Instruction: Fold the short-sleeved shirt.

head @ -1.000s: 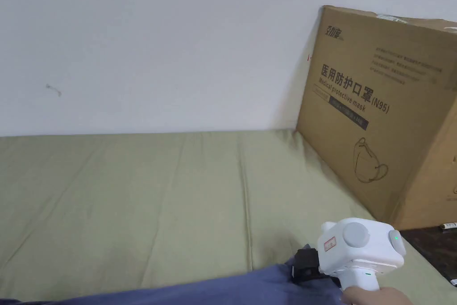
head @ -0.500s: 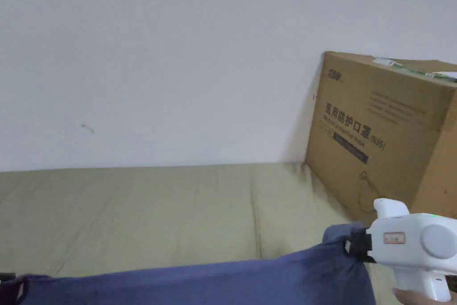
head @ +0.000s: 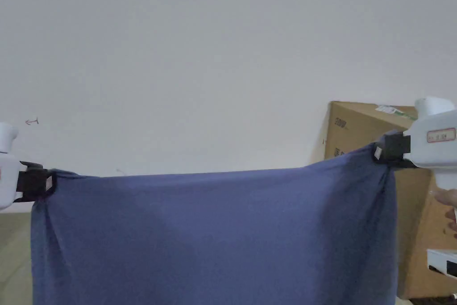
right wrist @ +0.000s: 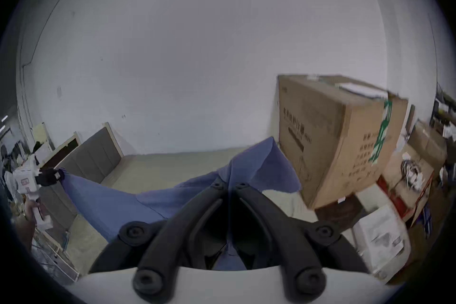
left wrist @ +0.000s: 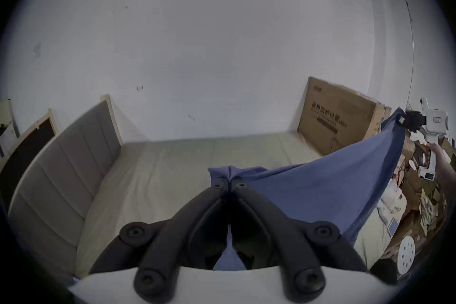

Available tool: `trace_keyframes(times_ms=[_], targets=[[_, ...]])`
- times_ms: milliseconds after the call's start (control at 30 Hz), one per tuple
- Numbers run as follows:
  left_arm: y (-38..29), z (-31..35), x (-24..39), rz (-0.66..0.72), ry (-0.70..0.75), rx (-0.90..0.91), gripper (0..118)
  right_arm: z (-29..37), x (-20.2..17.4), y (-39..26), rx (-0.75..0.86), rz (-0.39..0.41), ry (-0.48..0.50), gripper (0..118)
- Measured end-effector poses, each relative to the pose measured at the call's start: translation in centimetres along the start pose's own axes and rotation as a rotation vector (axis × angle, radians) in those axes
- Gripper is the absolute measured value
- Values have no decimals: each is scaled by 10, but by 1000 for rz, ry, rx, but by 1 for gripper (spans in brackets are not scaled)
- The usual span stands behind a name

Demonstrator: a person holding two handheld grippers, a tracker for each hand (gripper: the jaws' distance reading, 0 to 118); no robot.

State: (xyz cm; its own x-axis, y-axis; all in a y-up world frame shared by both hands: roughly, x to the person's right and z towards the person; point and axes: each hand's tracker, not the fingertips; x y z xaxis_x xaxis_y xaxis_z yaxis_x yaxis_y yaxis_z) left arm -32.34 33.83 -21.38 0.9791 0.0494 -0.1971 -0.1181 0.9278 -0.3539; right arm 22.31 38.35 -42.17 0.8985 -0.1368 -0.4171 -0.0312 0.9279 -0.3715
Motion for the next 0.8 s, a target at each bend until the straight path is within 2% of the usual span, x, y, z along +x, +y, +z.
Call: trace_keyframes(times_ms=[233,400,533,667,800], targets=[[73,-12,-21,3,57,37,0,-36,-26,87,73,68,-37,0],[116,-43,-36,62,100,113,0,-74,-58,136,131,192,-108,0],[137,-72,-48,128,128,188,0,-106,-73,169,168,191,-127,0],[150,-95,-61,232,156,292,0,-121,-83,188,283,170,-153,0],[158,-110,-64,229,172,351,0,-138,-94,187,347,175,-175,0]])
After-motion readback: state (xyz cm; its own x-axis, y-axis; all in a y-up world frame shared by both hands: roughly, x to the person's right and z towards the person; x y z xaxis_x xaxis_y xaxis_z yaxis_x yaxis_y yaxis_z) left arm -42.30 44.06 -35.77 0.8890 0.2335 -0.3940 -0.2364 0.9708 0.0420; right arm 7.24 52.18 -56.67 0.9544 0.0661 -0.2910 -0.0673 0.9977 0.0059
